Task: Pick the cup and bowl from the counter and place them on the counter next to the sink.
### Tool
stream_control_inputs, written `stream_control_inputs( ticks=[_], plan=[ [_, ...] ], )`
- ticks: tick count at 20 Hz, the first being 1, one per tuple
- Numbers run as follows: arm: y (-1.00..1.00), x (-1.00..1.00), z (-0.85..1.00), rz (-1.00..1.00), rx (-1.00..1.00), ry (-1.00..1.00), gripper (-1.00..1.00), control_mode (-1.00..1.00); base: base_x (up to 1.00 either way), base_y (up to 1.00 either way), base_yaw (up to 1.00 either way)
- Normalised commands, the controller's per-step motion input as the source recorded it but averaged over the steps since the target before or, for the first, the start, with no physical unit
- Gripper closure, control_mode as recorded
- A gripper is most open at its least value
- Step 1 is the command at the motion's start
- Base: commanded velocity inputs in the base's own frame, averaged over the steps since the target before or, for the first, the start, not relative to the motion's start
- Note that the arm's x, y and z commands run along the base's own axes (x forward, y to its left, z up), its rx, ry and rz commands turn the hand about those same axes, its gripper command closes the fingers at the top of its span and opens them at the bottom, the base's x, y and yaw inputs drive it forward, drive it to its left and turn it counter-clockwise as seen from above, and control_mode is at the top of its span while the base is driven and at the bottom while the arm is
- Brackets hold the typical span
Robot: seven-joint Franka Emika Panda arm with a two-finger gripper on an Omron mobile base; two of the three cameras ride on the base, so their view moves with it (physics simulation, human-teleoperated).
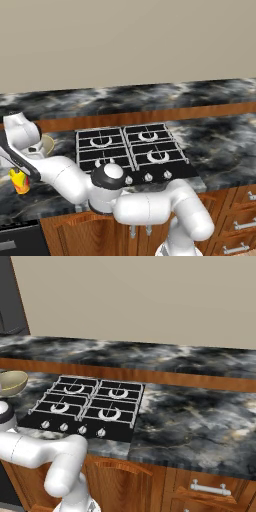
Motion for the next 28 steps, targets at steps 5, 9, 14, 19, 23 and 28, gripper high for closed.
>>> stream_control_inputs(
  ticks=[5,9,14,19,23,28],
  plan=[
    [0.19,0.02,0.0,0.0,0.0,0.0,-1.0,-1.0,0.0,0.0,0.0],
    [0.26,0.0,0.0,0.0,0.0,0.0,-1.0,-1.0,0.0,0.0,0.0],
    [0.17,0.0,-0.06,0.0,0.0,0.0,-1.0,-1.0,0.0,0.0,0.0],
    [0.02,-0.13,-0.36,0.0,0.0,0.05,-1.0,-1.0,0.0,0.0,0.0],
    [0.0,-0.08,-0.05,0.0,0.0,0.02,1.0,-1.0,0.0,0.0,0.0],
    [0.0,-0.01,0.0,0.0,0.0,0.0,1.0,-1.0,0.0,0.0,0.0]
  ],
)
